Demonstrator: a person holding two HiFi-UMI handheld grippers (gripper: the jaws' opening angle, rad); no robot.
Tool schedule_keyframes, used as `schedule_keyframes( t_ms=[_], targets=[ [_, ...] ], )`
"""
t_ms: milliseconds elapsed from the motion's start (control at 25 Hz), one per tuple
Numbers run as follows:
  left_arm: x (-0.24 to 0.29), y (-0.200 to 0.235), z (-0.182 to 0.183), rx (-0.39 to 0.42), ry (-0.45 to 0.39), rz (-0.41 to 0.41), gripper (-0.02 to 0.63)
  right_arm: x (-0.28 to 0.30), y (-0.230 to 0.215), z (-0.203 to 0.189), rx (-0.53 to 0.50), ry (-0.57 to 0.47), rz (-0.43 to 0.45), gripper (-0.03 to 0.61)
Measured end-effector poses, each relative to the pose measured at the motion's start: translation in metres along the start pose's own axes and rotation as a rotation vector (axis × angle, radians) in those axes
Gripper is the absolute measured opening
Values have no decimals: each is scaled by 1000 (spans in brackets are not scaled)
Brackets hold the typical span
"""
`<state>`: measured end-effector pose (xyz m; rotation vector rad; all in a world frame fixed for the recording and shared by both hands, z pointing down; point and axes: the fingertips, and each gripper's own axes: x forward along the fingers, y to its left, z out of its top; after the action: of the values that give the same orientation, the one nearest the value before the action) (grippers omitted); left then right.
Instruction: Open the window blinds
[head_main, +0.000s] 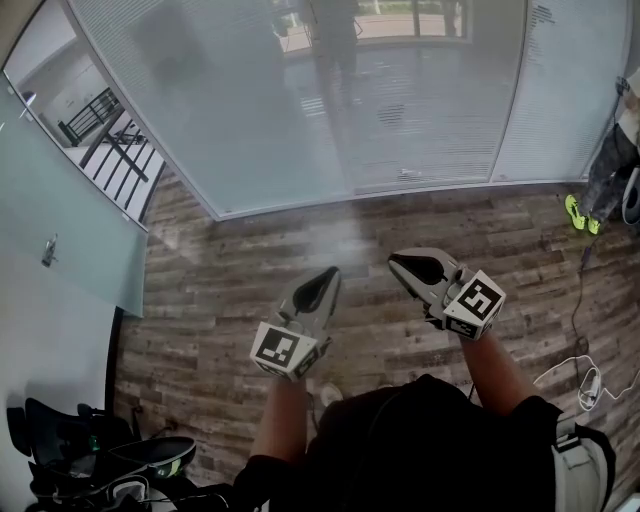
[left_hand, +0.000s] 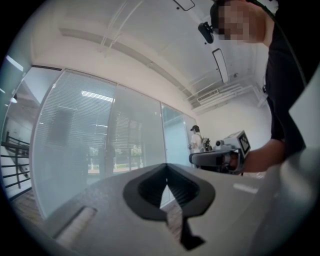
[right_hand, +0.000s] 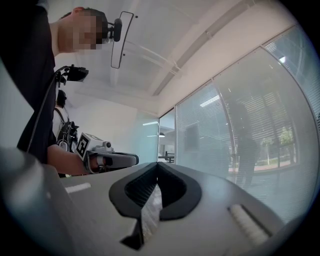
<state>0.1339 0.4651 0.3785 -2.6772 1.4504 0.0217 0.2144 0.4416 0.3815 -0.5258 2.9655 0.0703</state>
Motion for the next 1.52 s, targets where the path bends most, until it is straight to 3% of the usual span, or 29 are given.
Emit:
schedule_keyframes(
  t_ms=[880,1520],
  targets=[
    [18,-14,-11,8,3,-28,5,-18,-11,-5,37,-16,-10,5],
    [51,44,-18,11,12,-46,5,26,-58,-20,10,-16,-32,5]
  ],
)
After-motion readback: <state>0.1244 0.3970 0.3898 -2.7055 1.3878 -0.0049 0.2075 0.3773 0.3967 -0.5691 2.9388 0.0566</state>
